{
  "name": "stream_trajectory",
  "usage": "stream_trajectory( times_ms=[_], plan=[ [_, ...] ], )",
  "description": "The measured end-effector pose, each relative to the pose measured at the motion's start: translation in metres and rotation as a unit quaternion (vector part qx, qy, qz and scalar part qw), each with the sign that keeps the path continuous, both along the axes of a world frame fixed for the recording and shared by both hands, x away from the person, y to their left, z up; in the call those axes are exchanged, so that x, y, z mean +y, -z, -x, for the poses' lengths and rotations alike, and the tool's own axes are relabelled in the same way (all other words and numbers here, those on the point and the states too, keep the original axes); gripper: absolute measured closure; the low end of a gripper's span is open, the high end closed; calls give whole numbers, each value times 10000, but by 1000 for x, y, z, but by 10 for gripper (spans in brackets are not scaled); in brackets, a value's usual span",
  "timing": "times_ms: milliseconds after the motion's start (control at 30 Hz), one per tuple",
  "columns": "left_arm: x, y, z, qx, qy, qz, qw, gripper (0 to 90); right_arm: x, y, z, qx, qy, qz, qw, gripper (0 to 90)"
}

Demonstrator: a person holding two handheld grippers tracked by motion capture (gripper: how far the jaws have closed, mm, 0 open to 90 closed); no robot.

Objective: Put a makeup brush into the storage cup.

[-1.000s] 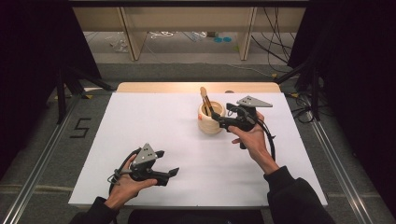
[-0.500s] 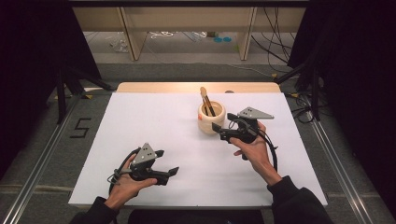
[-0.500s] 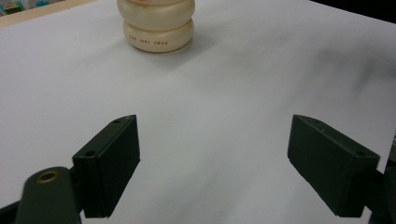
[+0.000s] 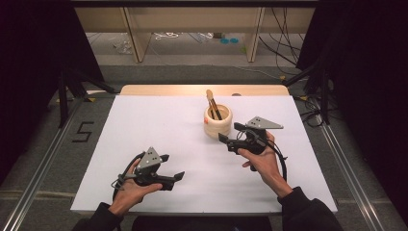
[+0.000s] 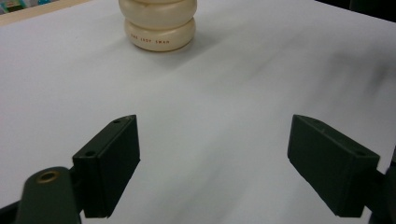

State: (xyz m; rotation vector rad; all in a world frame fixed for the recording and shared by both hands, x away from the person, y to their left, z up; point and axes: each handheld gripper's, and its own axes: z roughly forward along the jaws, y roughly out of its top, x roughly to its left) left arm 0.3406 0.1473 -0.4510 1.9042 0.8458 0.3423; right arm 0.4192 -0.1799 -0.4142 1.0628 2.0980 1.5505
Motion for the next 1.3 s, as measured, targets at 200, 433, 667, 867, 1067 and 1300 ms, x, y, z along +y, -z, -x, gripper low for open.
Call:
stream_trajectory(
  times_ms=[200, 433, 667, 867, 1067, 1300],
  plan=[
    [1, 0, -1, -26, -13, 51, 10000, 167, -4, 2, 3, -22, 3, -96, 10000, 211],
    [2, -1, 1, -52, -18, 87, 9999, 167, -6, 4, 11, 74, -29, -44, 10000, 211],
    [1, 0, 0, -51, -7, 38, 10000, 167, -4, 6, 17, -58, -143, -45, 9999, 187],
    [1, 0, -1, -25, -27, 89, 10000, 167, -8, 9, 22, 130, -162, -3, 9998, 165],
    [4, -1, 0, -82, 110, -181, 9997, 167, -16, 14, 29, 234, -142, 14, 9996, 163],
    [6, -1, 1, -73, 98, -236, 9996, 167, -22, 17, 38, 266, -176, 147, 9994, 161]
  ],
)
